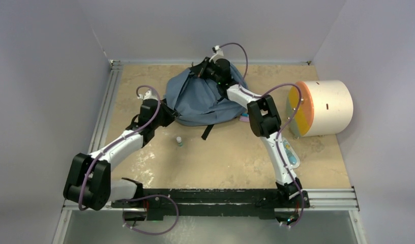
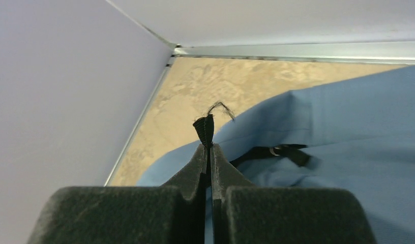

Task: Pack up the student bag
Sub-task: Zip the student bag at the center of the board.

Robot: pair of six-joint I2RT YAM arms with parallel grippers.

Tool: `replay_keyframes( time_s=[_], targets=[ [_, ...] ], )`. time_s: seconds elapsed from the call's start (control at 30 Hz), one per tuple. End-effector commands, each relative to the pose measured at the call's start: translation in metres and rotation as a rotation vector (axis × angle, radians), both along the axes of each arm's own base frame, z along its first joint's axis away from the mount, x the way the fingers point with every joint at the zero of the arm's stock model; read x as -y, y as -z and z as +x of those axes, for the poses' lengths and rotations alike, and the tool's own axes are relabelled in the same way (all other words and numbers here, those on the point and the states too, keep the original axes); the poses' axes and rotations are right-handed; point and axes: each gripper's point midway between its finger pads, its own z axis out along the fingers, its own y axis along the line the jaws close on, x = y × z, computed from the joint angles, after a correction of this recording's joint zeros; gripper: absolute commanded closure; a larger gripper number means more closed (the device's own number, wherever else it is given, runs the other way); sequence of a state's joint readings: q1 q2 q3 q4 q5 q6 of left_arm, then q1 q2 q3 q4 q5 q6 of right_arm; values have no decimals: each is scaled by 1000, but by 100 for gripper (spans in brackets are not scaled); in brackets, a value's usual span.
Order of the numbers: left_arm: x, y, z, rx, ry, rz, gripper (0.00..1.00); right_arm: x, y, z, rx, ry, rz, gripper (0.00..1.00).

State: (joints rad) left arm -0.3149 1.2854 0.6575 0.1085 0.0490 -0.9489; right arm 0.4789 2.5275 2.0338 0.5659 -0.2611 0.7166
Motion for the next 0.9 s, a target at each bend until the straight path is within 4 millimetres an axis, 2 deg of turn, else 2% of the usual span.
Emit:
replay_keyframes(
  time_s=[0.0, 0.17, 0.27, 0.37, 0.4, 0.5, 0.63, 0.7, 0.77, 0.87],
  targets=[
    [-3, -3, -12, -7, 25, 31, 100, 39, -48, 39, 120, 132, 57, 100],
    [-5, -9, -15, 0, 27, 42, 100, 47, -45, 49, 132, 154, 60, 100],
    [-4, -24, -9, 56, 64, 83, 98, 44, -60, 45, 195, 124, 52, 100],
    [-6, -45, 4, 96, 87, 162, 71, 39, -88, 23, 268, 68, 75, 100],
    [-7, -57, 12, 124, 90, 190, 65, 39, -100, 15, 298, 54, 83, 100],
    [-11, -94, 39, 222, 91, 285, 55, 31, -127, -9, 369, -7, 87, 100],
    [-6, -133, 84, 337, 146, 434, 53, 19, -146, -36, 390, -111, 94, 100],
    [2, -145, 109, 376, 203, 505, 53, 13, -154, -47, 404, -140, 87, 100],
    [8, -147, 132, 380, 252, 577, 52, 8, -163, -57, 420, -159, 84, 100],
    [22, -153, 149, 413, 339, 606, 52, 1, -172, -69, 432, -190, 83, 100]
  ],
)
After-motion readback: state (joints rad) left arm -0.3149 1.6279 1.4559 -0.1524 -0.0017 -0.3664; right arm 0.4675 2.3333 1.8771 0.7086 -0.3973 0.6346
